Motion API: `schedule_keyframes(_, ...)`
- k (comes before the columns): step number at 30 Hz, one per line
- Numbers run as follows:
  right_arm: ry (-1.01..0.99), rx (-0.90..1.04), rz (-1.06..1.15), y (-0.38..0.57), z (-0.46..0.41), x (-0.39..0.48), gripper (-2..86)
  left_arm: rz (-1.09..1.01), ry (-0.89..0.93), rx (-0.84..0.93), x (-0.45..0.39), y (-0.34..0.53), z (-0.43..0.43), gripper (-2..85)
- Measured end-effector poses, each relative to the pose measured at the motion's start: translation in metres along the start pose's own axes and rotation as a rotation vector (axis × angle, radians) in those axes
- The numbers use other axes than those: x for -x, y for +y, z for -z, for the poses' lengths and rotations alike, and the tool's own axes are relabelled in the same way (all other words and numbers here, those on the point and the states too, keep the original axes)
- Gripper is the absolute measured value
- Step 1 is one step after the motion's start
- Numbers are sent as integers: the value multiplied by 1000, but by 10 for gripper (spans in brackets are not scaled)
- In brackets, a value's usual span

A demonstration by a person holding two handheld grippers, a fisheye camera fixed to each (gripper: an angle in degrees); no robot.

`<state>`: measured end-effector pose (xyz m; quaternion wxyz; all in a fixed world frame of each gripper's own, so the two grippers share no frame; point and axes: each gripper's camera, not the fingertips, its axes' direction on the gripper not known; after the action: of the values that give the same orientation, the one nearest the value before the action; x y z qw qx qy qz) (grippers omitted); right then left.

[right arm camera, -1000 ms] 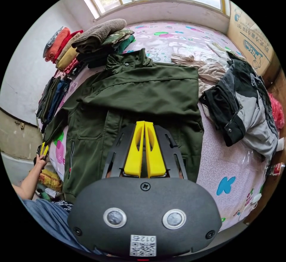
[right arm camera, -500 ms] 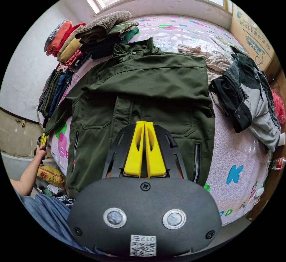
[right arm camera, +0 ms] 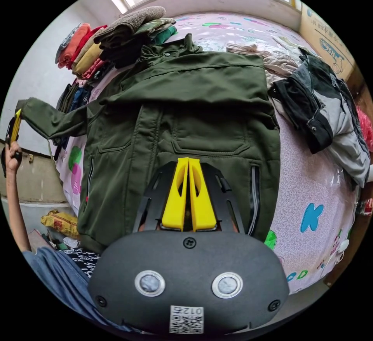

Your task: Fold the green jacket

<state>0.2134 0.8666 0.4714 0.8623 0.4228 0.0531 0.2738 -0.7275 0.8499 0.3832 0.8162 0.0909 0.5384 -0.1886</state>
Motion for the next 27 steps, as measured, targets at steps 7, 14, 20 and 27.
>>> schedule_keyframes(7, -113, -43, -59, 21, 15, -44, -1, -184, 142, 172, -170, 76, -155, 2)
schedule_keyframes(14, -200, -42, -81, 34, 21, -83, -1, -400, 139, 401, -302, 203, -302, 1)
schedule_keyframes(20, -258, -46, -124, 36, 29, -118, -1, -557, -3, 584, -364, 330, -421, 1)
schedule_keyframes(27, -301, -59, -208, 35, 33, -163, -1, -793, -179, 714, -407, 446, -522, 1)
